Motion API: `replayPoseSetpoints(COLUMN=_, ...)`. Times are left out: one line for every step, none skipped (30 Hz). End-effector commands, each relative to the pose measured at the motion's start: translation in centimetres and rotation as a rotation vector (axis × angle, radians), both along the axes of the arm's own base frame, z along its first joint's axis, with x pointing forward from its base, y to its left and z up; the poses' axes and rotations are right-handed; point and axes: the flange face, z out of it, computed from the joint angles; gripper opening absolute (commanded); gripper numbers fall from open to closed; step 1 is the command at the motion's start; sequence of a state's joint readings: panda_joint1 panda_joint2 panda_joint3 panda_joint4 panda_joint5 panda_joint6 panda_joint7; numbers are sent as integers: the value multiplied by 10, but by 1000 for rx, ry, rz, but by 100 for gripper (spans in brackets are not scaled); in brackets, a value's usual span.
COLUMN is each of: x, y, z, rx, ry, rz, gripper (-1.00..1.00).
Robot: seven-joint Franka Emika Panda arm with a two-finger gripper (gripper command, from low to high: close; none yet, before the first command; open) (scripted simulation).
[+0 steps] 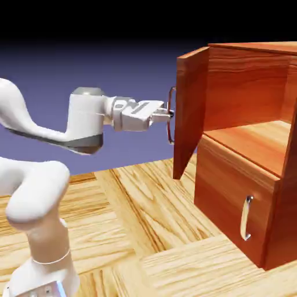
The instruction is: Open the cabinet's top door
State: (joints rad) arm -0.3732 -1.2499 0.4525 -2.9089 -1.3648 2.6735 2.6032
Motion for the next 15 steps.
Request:
replayPoseSetpoints(x=-2, y=5, z=0, rx=3, ry=-1, rz=-16, gripper=-100)
replayPoseSetpoints(x=-5, y=11, z=0, rx=3, ry=-1, rz=-32, gripper=-100)
replayPoseSetpoints(x=-8, y=17, z=0, rx=3, ry=-1, rz=-49, gripper=-100)
replayPoseSetpoints(x=-10, y=23, z=0, rx=3, ry=-1, rz=-66, gripper=-100)
replayPoseSetpoints(x=-13, y=29, z=0, rx=3, ry=-1, rz=-84, gripper=-100)
replayPoseSetpoints(x=-15, y=36, z=0, rx=3, ry=-1, rz=-102, gripper=-100)
replayPoseSetpoints(x=-18, y=42, z=0, rx=3, ry=-1, rz=-121, gripper=-100)
replayPoseSetpoints(x=-20, y=49, z=0, rx=3, ry=-1, rz=-140, gripper=-100)
replayPoseSetpoints(x=-22, y=57, z=0, rx=3, ry=-1, rz=-159, gripper=-100)
replayPoseSetpoints(x=-24, y=64, z=0, rx=3, ry=-1, rz=-180, gripper=-100)
replayPoseSetpoints(x=-26, y=72, z=0, rx=3, ry=-1, rz=-200, gripper=-100)
replayPoseSetpoints(x=-28, y=80, z=0, rx=3, ry=-1, rz=-222, gripper=-100)
replayPoseSetpoints(x=-30, y=88, z=0, rx=3, ry=-1, rz=-244, gripper=-100)
replayPoseSetpoints(x=-32, y=97, z=0, rx=3, ry=-1, rz=-267, gripper=-100)
replayPoseSetpoints(x=-34, y=105, z=0, rx=3, ry=-1, rz=-290, gripper=-100)
